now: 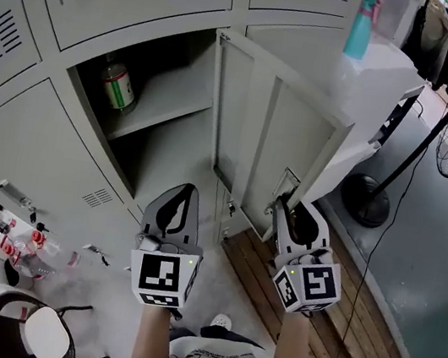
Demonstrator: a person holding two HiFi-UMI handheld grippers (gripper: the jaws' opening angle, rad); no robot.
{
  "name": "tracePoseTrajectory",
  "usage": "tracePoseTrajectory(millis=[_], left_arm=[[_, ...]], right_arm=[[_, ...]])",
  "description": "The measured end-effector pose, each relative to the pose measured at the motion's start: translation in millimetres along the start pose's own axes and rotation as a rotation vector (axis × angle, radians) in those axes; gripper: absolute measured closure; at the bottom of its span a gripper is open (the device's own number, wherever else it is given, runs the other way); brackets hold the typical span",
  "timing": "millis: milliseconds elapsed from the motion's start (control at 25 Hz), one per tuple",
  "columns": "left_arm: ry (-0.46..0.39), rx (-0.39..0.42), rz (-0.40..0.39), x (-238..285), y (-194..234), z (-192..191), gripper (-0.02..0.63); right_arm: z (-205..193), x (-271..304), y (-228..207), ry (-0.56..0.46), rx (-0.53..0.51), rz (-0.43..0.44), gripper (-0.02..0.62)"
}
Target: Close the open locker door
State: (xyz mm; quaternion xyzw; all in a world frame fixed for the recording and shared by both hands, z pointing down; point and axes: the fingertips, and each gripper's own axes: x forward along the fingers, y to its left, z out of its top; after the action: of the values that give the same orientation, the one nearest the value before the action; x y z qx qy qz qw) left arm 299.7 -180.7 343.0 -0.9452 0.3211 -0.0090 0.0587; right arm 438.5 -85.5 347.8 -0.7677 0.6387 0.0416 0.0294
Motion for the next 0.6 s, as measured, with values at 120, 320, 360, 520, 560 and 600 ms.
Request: tracePoseTrajectory(millis=[120, 320, 360, 520, 560, 600], left_arm=[[0.008, 0.0, 0.008, -3, 3, -2, 0.603], [-0.001, -0.004, 0.011, -7, 6, 1, 0.603], [-0.001, -0.004, 0.012, -8, 6, 1, 0.603], [0.004, -0.006, 0.018, -13, 9, -1, 0.603], [0.004, -0.007, 0.02, -14, 10, -1, 0.603], [0.005, -0.007, 0.022, -15, 11, -2, 0.603]], right_arm=[[0, -1, 6, 0.005, -0.009, 0.02, 0.5], [1, -1, 18, 0.008, -0.023, 0.047, 0.5], [1, -2, 20, 0.007, -0.023, 0.05, 0.5], [1, -3, 25, 0.01, -0.025, 0.062, 0.497], [1, -3, 27, 0.011, -0.027, 0.067, 0.495], [1, -3, 28, 0.011, -0.028, 0.071, 0.494]])
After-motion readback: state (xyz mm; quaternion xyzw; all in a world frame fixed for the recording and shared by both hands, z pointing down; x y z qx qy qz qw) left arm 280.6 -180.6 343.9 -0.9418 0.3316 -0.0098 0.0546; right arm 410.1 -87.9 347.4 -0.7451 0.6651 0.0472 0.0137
